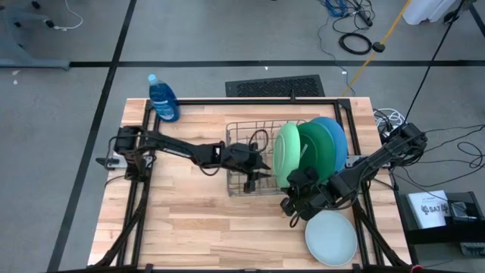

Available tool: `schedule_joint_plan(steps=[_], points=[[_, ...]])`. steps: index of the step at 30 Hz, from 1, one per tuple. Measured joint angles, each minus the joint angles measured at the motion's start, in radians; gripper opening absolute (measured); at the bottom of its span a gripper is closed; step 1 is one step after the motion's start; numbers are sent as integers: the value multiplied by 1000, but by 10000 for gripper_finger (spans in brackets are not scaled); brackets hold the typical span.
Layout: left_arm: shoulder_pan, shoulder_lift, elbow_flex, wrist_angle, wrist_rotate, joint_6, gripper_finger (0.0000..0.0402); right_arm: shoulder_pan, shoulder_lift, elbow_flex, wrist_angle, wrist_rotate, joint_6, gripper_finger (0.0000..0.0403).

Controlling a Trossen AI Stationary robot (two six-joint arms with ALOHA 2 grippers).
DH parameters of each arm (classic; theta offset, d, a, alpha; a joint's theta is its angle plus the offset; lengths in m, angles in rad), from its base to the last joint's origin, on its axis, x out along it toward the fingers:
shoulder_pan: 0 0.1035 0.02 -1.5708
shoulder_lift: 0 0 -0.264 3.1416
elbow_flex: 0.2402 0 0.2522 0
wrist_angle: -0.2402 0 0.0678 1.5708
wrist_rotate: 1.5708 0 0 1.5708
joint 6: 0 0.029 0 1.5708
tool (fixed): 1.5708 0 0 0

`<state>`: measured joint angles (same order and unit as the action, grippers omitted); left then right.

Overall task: Sort dishes
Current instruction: Put the light green plate into the dish rack

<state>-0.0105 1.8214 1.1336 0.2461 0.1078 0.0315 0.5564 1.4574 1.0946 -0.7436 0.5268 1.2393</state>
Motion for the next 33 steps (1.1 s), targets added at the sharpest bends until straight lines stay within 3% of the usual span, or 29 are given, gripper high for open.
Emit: schedule_joint_plan(steps=[9, 24, 33], points=[[-1, 87, 12, 1, -3, -35, 127, 2, 4, 13, 36, 58, -60, 27], [-1, 88, 4, 5, -5, -52, 127, 2, 3, 26, 91, 96, -183, 161], [-1, 88, 4, -3, -6, -52, 127, 2, 3, 27, 106, 103, -218, 182]])
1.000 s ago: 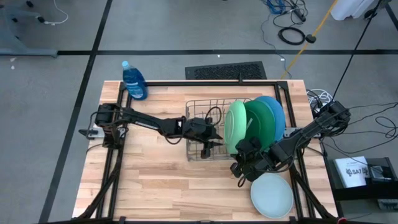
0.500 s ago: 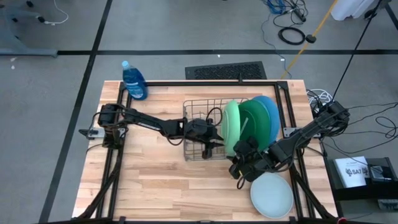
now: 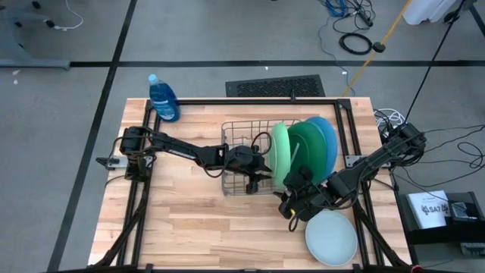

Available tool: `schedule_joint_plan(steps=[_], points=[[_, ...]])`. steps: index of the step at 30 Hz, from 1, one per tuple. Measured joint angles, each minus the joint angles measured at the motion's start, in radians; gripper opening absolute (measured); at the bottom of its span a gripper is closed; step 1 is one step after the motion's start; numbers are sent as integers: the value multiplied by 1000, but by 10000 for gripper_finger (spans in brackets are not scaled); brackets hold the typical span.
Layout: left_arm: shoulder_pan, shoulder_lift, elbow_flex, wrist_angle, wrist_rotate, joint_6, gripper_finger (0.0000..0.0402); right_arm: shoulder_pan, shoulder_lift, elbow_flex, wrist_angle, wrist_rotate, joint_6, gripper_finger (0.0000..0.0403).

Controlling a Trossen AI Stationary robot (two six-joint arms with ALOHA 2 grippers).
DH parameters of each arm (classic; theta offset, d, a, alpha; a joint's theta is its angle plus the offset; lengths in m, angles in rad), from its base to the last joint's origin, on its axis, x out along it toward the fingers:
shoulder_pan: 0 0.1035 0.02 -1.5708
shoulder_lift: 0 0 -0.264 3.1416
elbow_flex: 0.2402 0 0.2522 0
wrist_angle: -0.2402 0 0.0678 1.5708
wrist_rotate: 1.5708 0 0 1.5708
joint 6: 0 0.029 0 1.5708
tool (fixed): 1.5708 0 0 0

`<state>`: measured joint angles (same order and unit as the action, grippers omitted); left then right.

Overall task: Sort dishes
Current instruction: Put the light green plate into the dish rack

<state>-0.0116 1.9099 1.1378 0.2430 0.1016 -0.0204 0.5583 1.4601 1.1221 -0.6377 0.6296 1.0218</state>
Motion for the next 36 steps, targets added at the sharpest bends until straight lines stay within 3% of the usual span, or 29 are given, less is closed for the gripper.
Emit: schedule_joint_plan(steps=[11, 36], points=[[0, 0, 0, -1, 6, 0, 127, 0, 0, 15, -17, -3, -162, 183], [0, 0, 0, -9, 21, 1, 127, -1, -2, 315, -416, -4, -290, 183]])
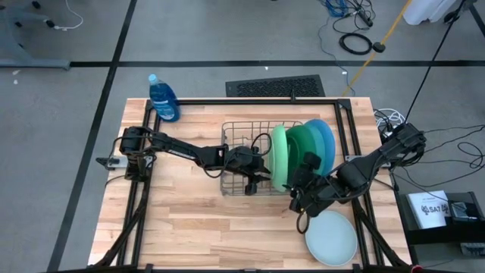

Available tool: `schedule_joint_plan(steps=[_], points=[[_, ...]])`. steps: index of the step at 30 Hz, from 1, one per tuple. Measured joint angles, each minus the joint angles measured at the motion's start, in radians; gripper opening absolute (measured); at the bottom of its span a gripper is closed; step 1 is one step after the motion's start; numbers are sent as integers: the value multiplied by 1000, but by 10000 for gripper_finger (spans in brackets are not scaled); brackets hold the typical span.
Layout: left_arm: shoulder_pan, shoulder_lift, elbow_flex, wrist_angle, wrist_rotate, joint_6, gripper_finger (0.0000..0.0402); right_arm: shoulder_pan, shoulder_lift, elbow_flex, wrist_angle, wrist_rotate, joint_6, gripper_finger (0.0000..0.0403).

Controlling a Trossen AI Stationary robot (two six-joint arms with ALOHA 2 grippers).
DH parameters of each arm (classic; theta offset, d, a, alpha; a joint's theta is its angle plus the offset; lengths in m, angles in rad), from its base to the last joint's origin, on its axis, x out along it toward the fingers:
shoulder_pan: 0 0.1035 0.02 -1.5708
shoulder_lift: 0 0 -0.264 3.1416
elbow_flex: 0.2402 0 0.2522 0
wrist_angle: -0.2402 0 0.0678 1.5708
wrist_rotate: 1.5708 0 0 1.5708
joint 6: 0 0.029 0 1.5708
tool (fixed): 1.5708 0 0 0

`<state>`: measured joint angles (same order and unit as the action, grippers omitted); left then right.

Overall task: Sort dishes
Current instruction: Put the light green plate into the dish rack, then put the white plate into the dish rack

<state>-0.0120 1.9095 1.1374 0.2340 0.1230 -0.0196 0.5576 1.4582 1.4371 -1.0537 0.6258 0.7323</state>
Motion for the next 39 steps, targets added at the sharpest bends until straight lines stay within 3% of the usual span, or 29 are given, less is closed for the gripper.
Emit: schedule_joint_plan(steps=[10, 16, 26, 36, 39], points=[[2, -27, -5, -18, -14, 15, 127, 2, -2, 116, -109, 5, -29, 183], [17, -83, -3, -5, -96, 62, 127, 9, -2, 188, -105, 26, -103, 183], [46, -95, -3, -41, -114, 59, 127, 15, -1, 200, -85, 31, -148, 183], [-2, -337, -1, -169, -106, 174, 127, 17, -1, 198, -49, 13, -154, 183], [-33, -415, 1, -249, -130, 194, 127, 34, -1, 185, -49, -99, -124, 183]])
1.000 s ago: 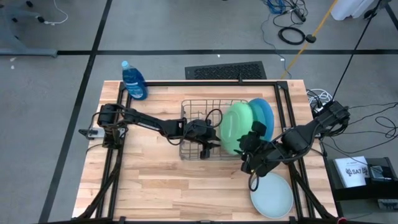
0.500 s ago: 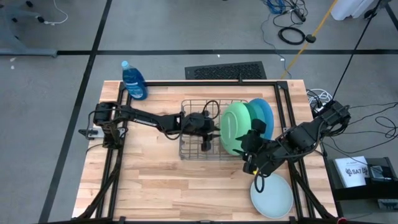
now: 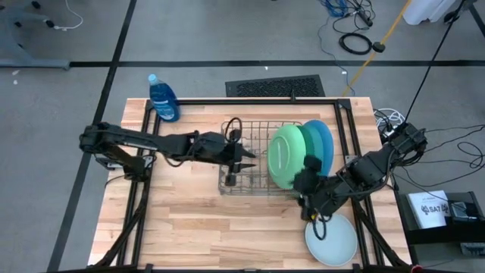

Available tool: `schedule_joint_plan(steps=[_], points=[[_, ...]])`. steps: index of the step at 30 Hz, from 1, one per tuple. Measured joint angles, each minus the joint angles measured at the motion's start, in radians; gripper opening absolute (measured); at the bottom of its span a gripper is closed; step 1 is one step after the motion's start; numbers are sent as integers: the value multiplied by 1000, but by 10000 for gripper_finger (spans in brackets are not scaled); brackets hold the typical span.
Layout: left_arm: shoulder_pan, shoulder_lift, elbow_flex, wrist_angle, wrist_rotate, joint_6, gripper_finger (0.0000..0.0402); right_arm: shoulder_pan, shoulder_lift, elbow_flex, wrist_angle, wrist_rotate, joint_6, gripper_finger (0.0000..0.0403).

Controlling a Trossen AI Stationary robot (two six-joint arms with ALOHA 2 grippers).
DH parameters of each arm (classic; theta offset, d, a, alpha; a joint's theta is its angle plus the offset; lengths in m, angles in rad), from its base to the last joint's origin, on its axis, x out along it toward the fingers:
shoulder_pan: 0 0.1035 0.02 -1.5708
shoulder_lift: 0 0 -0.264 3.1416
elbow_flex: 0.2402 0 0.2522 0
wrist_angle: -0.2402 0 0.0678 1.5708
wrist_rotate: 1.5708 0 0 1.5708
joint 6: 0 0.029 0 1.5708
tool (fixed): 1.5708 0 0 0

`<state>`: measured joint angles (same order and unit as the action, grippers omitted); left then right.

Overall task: Sort dishes
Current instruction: Put the white plate into the dish rack

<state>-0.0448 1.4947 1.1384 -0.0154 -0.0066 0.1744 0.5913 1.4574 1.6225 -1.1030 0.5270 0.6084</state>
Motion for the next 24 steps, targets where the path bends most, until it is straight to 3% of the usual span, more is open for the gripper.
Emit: schedule_joint_plan(steps=[4, 11, 17, 24], points=[[-41, -50, 0, -104, -70, -4, 127, 59, 13, -52, 6, -267, 196, 183], [-85, -55, -1, -141, -192, -9, 127, 251, 114, -234, 110, -524, 681, 183], [-95, -55, -1, -126, -217, -11, 127, 362, 210, -372, 349, -555, 960, 183], [-105, -55, -1, -129, -219, -11, 127, 364, 346, -395, 431, -553, 1067, 183]])
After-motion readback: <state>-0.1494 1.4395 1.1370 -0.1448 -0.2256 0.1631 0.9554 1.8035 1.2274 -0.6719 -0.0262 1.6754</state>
